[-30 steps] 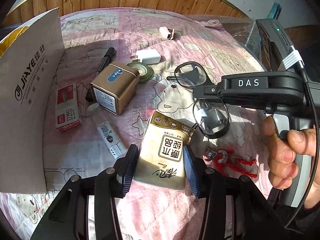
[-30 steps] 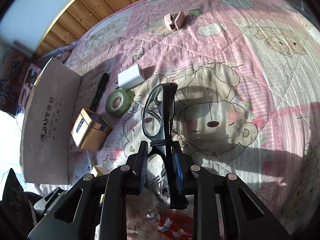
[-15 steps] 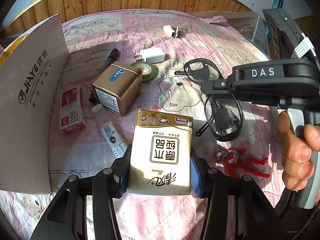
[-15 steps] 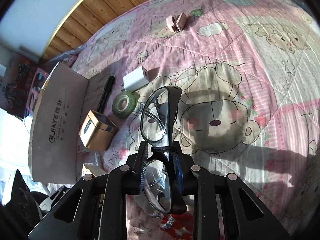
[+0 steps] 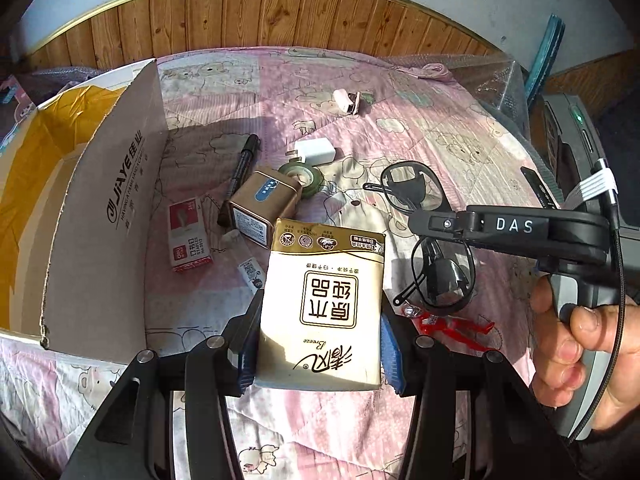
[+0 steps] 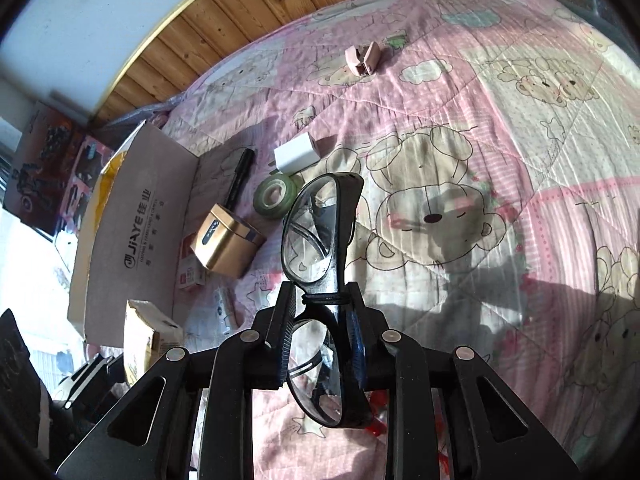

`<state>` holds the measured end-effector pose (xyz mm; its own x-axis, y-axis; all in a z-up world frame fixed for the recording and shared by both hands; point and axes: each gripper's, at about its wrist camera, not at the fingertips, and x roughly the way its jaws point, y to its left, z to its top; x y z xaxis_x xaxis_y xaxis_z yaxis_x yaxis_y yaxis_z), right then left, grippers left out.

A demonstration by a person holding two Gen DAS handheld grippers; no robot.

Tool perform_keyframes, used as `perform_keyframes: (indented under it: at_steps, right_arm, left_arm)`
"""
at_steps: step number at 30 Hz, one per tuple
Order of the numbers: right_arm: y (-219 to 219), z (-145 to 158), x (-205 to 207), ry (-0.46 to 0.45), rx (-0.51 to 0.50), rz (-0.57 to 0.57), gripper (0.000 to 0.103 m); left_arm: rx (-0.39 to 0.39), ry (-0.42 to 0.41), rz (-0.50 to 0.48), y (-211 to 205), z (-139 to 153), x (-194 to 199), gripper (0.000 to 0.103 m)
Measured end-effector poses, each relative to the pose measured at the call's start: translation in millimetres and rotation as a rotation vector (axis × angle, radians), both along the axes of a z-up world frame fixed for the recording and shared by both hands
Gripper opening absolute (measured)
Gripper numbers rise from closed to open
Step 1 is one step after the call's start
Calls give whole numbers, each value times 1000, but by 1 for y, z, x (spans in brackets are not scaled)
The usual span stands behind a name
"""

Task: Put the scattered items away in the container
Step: 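Carry the glasses with right gripper while left gripper carries the tissue pack to the box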

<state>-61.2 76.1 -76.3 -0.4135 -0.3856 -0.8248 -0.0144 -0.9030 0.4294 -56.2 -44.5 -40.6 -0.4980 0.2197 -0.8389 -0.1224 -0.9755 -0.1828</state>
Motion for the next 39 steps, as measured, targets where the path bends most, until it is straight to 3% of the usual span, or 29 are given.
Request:
perform_keyframes:
  at_steps: [17,39]
  right_arm:
    - [-39,47,22,64,18,50,26]
    - [-105,99,12,134,51,162,26]
  left_arm:
    - [6,71,55,-35,49,14,51]
    - [78,125,120,-87,85,19,51]
